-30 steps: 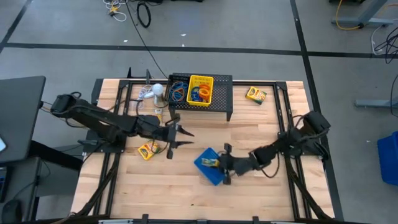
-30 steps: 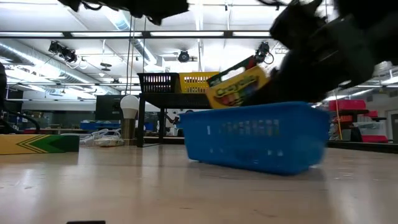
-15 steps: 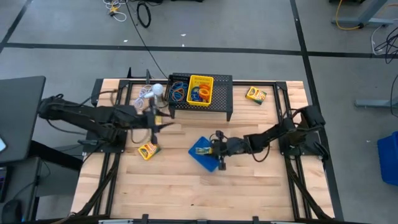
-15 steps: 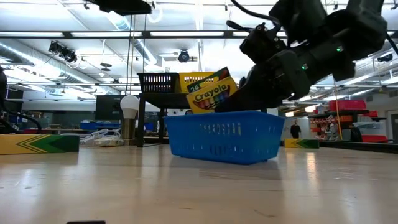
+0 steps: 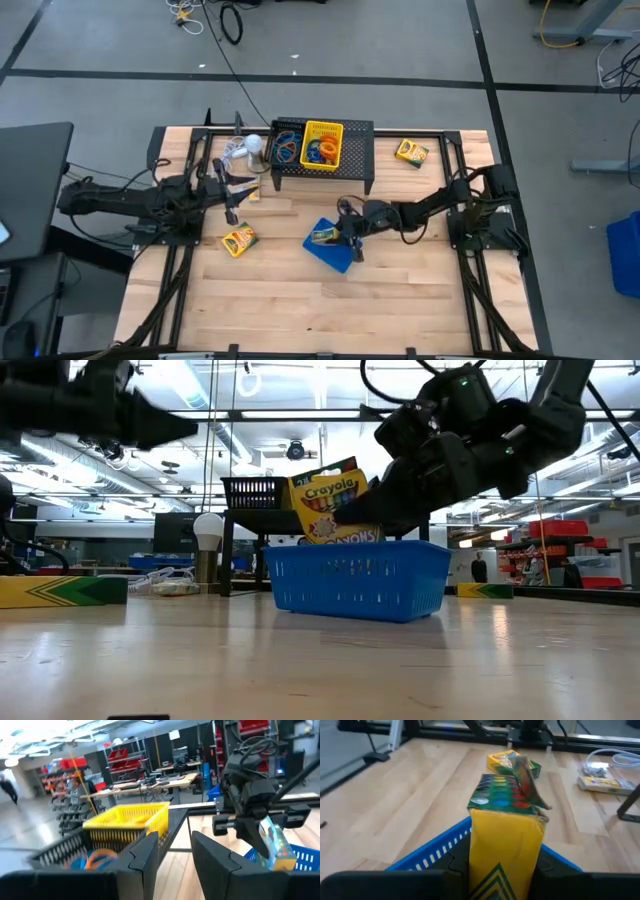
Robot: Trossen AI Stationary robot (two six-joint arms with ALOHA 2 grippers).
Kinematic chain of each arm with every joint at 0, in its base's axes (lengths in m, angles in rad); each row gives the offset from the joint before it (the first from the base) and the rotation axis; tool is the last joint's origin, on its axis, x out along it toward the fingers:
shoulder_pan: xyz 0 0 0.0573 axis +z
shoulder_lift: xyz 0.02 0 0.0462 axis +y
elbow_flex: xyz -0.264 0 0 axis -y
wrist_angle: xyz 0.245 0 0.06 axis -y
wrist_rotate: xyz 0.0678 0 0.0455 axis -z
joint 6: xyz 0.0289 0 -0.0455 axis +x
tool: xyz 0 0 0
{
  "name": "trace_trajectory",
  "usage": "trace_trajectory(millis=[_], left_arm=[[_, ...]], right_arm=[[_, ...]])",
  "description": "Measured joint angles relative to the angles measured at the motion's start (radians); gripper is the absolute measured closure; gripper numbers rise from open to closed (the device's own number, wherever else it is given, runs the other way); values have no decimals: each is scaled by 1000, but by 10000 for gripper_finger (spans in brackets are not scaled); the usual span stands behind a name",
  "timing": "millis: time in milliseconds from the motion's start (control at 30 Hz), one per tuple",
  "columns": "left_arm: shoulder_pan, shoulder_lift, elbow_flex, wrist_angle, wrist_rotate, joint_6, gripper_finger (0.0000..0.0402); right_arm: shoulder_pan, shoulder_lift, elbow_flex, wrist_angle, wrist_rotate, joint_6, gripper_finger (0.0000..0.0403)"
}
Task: Pick & Place Office Desk Supplies
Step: Put the big yellow crayon box into the blue basket
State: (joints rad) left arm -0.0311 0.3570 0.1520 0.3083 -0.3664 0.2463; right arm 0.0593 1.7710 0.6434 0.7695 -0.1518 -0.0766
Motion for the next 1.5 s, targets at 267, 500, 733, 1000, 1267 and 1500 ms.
trace_trajectory(millis=[267,500,733,1000,1267,1500], left_arm=[[55,-56,-129,45,1,-104,277],[59,-54,-139,85,20,-108,277],[59,-53,-139,86,20,-105,277],[59,-53,-139,85,20,-106,277],[55,-13,-109,92,297,-276,277],[11,260,-105,321,383,-340,277]], right_arm=[[-98,-2,1,23,-263,-21,301],[-156,-2,2,28,-461,-63,301],[-177,-2,2,19,-632,-96,301],[-166,-3,2,-123,-685,-238,301],[-163,-3,2,-137,-722,-281,301],[-163,-3,2,-138,-744,-289,301]])
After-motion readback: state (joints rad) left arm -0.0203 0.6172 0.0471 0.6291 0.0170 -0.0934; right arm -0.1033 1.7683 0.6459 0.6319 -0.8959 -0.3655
